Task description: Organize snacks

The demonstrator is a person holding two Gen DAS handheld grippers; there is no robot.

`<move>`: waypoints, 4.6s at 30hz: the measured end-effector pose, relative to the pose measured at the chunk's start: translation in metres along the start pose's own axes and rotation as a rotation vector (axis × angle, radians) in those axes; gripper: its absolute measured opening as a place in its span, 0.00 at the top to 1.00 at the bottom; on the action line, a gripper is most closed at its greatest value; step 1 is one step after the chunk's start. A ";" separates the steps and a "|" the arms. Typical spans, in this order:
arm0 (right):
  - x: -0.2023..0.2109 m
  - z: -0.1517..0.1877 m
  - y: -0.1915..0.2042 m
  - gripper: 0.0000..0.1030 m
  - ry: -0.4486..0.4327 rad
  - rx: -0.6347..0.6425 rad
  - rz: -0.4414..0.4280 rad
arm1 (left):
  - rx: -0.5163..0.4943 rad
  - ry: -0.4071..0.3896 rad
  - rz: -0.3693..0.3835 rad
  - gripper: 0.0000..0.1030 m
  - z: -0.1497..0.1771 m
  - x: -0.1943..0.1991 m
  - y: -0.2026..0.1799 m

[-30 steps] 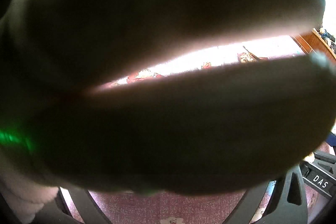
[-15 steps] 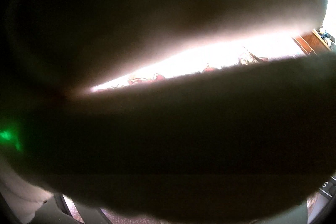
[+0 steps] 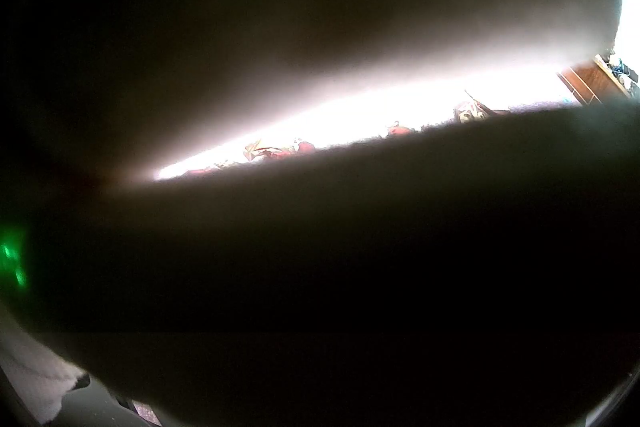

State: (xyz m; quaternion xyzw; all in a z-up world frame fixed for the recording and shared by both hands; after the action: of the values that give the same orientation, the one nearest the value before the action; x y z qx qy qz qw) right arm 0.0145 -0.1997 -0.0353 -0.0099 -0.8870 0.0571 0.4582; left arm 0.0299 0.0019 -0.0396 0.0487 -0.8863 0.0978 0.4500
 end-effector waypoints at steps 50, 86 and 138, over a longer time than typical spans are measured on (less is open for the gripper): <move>0.000 0.000 0.000 0.01 0.000 0.000 0.000 | 0.001 0.001 0.002 0.00 0.000 0.000 0.001; 0.001 0.001 -0.002 0.01 0.001 0.006 -0.009 | -0.124 0.086 0.068 0.00 0.026 0.016 -0.002; 0.042 -0.009 0.160 0.76 -0.140 0.264 -0.525 | -0.146 0.091 0.164 0.81 0.010 0.029 0.079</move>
State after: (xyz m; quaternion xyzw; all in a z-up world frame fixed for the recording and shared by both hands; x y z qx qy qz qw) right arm -0.0083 -0.0374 -0.0141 0.2834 -0.8736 0.0522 0.3921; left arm -0.0090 0.0768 -0.0317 -0.0612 -0.8709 0.0716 0.4824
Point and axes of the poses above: each gripper's, at about its wrist camera, not at the fingertips, and x roughly against the way its jaws point, y to its left, z to its underside, the point moved 5 cm from there along -x, roughly the way its jaws point, and after that the axes turned 13 degrees about x, right-handed, at the moved point
